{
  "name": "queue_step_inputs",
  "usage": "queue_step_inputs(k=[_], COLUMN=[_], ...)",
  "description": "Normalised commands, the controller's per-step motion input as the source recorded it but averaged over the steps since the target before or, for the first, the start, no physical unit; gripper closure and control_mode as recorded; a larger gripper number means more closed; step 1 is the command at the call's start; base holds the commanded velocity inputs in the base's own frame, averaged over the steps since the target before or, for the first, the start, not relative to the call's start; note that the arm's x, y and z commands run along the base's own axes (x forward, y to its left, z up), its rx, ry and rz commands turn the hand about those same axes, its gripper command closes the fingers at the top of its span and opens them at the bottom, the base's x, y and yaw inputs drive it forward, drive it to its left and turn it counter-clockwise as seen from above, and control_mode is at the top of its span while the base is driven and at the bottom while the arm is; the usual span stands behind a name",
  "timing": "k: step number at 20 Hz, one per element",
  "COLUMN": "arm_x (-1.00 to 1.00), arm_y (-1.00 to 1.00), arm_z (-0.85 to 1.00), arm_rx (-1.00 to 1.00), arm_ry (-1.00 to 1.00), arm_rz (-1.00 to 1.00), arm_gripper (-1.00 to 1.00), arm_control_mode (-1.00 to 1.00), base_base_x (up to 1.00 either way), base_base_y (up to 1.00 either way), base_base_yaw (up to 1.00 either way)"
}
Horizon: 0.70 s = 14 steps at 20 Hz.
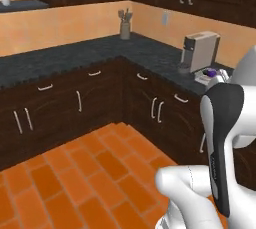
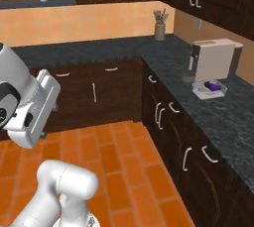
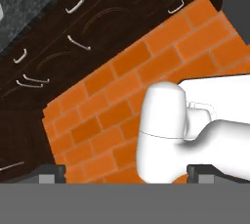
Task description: Take the meat container that has the steak and place it on the second highest rack of the freezer. Then take the vegetable container that has the eggplant and sweet potato and place it on the highest rack of the freezer.
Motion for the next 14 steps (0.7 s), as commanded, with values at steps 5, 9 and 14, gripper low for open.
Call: queue_step_inputs(k=[5,9,14], arm_x=[0.00,0.00,0.00], arm_y=[0.00,0.00,0.00], arm_z=[0.00,0.00,0.00], arm_rx=[0.00,0.00,0.00], arm_ry=[0.00,0.00,0.00], arm_rz=[0.00,0.00,0.00], arm_gripper=[-1.00,-1.00,-1.00], arm_control_mode=[1.00,1.00,1.00], base_base_x=[1.00,0.97,0.94], base_base_y=[0.57,0.62,0.61], base_base_yaw=[-0.51,-0.55,-0.56])
